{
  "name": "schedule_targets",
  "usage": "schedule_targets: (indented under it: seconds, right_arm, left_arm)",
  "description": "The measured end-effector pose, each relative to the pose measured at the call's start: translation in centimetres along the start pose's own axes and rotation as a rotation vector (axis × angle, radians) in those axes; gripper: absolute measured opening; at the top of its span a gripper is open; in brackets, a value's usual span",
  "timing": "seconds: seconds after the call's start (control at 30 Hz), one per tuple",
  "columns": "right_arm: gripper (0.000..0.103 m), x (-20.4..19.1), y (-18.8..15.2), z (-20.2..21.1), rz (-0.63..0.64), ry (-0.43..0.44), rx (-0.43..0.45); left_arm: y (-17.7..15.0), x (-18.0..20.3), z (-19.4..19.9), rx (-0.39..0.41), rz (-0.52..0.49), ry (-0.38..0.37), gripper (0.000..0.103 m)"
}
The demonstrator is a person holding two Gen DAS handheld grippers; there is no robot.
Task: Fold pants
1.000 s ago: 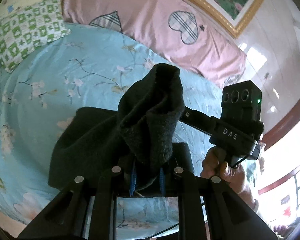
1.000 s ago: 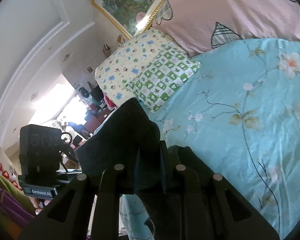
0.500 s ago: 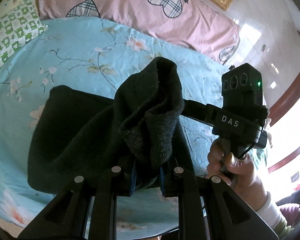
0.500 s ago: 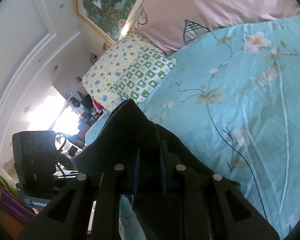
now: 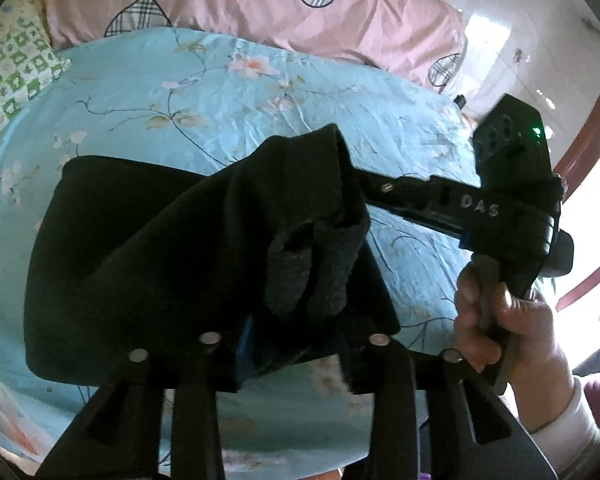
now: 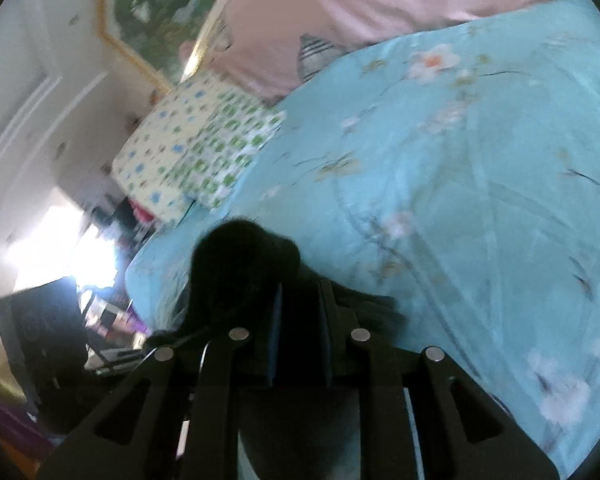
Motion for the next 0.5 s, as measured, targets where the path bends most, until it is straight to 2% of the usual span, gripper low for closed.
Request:
schedule_targets:
  seconds: [0.03, 0.1, 0.13, 0.17, 0.23, 0.33, 0.5]
  right_arm:
    - [0.021, 0.2, 0.0, 0.7, -0.016, -0.009, 0.020]
    - [0.042, 0.8, 0.0, 2.2, -0.047, -0.061, 0.072]
    - [0.058, 1.0, -0.1, 2.9, -0.058, -0.090, 0.094]
    - [0.069, 0.9, -0.2, 3.4, -0.061, -0.104, 0.111]
    - [0.072, 0.5, -0.6, 4.6, -0.069, -0.093, 0.145]
    - [0.082, -0.4, -1.2, 5.4, -0.075, -0.112, 0.169]
    - [0.087, -2.3, -2.1, 5.7, -0.061, -0.155, 0.192]
  left_arm:
    - [0.0, 0.0, 0.2, 0.005, 0.005, -0.023, 0.052]
    - [-0.1, 0.1, 0.6, 0.021, 0.011, -0.070, 0.062]
    - [-0.2, 0.2, 0.9, 0.031, 0.010, -0.091, 0.066]
    - [-0.3, 0.3, 1.1, 0.037, 0.007, -0.102, 0.067]
    - [-0.5, 0.4, 1.6, 0.043, -0.004, -0.103, 0.070]
    - [-0.8, 0.1, 2.2, 0.050, 0.004, -0.110, 0.071]
    - [-1.3, -1.6, 3.2, 0.058, 0.046, -0.109, 0.072]
Point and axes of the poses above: each gripper's, at about its wrist camera, not at the fingertips, and z roughly against the way its jaws point, x to its right, y to its top, the point moved 4 cm from there along -z, roughly the way its jaws point, and after that the axes turned 12 degrees about -z, right-handed, at the moved point
